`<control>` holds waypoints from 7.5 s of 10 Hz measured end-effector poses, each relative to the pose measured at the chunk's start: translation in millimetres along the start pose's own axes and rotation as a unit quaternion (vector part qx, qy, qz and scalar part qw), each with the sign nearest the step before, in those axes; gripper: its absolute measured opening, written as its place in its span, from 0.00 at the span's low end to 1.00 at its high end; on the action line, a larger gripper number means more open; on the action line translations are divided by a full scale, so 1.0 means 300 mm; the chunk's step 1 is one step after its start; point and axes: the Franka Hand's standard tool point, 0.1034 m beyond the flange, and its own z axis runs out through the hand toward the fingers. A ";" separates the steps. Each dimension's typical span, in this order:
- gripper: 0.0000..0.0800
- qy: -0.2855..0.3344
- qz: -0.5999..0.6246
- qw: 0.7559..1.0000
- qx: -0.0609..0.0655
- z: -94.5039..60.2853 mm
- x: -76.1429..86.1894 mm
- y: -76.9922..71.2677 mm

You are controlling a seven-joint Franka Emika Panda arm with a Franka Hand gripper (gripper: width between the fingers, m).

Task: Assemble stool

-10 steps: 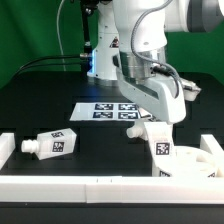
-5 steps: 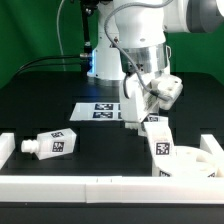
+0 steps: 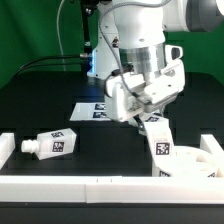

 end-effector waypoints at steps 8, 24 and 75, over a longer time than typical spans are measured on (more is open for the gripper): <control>0.40 -0.005 0.022 1.000 -0.014 0.006 -0.005 0.050; 0.81 -0.021 -0.712 0.700 -0.058 -0.155 -0.132 0.102; 0.40 0.084 -0.969 0.161 -0.165 -0.380 -0.494 -0.158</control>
Offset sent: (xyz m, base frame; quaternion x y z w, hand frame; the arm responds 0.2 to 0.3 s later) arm 0.0000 0.0000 0.0000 0.0000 0.0000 0.1938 0.9810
